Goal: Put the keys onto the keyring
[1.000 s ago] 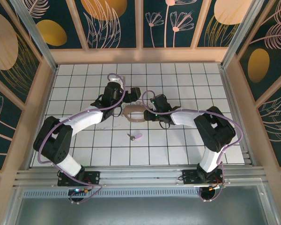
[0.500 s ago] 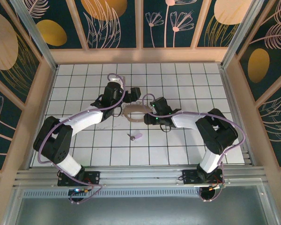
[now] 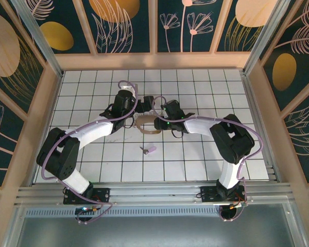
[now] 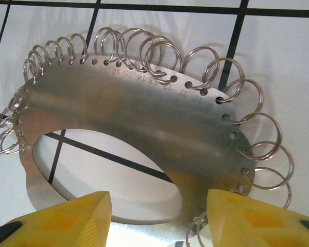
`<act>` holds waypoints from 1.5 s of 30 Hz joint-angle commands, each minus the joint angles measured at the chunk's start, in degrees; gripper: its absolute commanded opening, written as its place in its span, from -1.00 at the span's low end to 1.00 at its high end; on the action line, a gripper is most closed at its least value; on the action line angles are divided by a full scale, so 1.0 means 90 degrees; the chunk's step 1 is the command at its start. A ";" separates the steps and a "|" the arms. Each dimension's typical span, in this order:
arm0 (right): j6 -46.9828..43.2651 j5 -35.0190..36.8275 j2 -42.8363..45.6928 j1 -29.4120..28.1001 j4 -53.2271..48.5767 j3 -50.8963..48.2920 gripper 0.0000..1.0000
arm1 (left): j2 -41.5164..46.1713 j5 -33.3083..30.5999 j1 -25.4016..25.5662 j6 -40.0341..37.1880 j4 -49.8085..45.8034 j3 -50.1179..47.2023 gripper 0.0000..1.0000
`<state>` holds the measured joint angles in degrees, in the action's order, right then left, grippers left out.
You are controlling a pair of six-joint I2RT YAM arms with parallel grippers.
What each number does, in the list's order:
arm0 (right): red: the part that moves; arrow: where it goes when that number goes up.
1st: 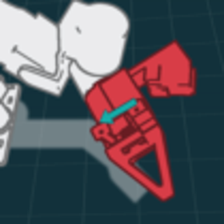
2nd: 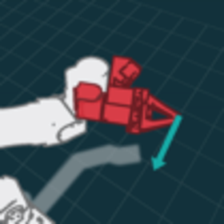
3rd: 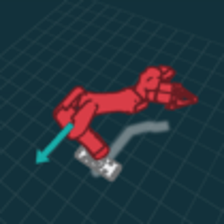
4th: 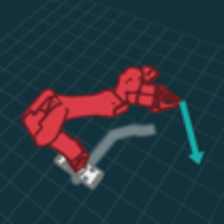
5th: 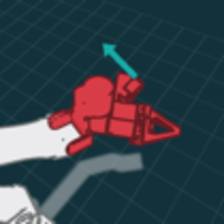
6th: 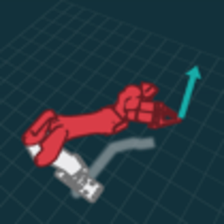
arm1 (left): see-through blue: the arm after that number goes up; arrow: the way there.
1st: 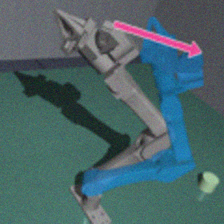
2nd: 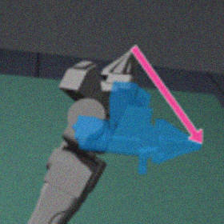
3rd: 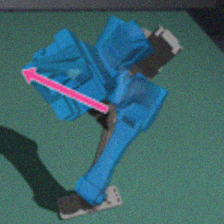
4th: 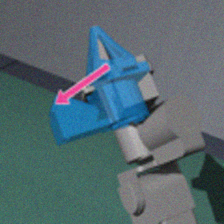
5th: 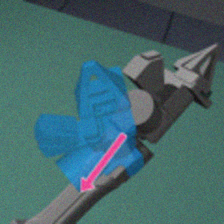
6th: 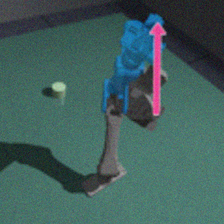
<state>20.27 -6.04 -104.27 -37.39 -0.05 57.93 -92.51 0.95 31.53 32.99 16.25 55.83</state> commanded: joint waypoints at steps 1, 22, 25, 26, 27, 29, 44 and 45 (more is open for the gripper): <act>-0.0090 0.0037 0.0366 0.0023 -0.0189 -0.0053 0.05 | 0.0201 -0.0076 -0.0039 -0.0100 0.0015 0.0081 0.98; 0.0172 -0.0237 0.0549 -0.0230 -0.0063 -0.0682 0.05 | 0.0093 -0.0046 -0.0037 -0.0140 -0.0002 0.0217 0.98; 0.0160 -0.0266 0.0496 -0.0231 -0.0063 -0.0652 0.05 | 0.0115 -0.0067 -0.0040 -0.0148 -0.0009 0.0213 0.98; 0.0160 -0.0266 0.0494 -0.0231 -0.0062 -0.0659 0.05 | 0.0113 -0.0067 -0.0046 -0.0158 -0.0012 0.0207 0.98; 0.0151 -0.0248 0.0488 -0.0231 -0.0059 -0.0651 0.05 | 0.0113 -0.0067 -0.0046 -0.0153 -0.0009 0.0212 0.97; 0.0139 -0.0218 0.0448 -0.0230 -0.0052 -0.0629 0.05 | 0.0108 -0.0057 -0.0046 -0.0157 -0.0008 0.0221 0.98; -0.0014 -0.0119 -0.0029 -0.0021 -0.0118 -0.0003 0.05 | 0.0162 -0.0047 -0.0046 -0.0160 0.0016 0.0138 0.97; -0.0021 -0.0120 -0.0045 0.0000 -0.0118 0.0026 0.05 | 0.0171 -0.0055 -0.0049 -0.0160 0.0016 0.0144 0.97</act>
<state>21.26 -7.55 -103.55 -38.15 -0.67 56.12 -92.23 0.95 31.48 32.93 16.25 56.18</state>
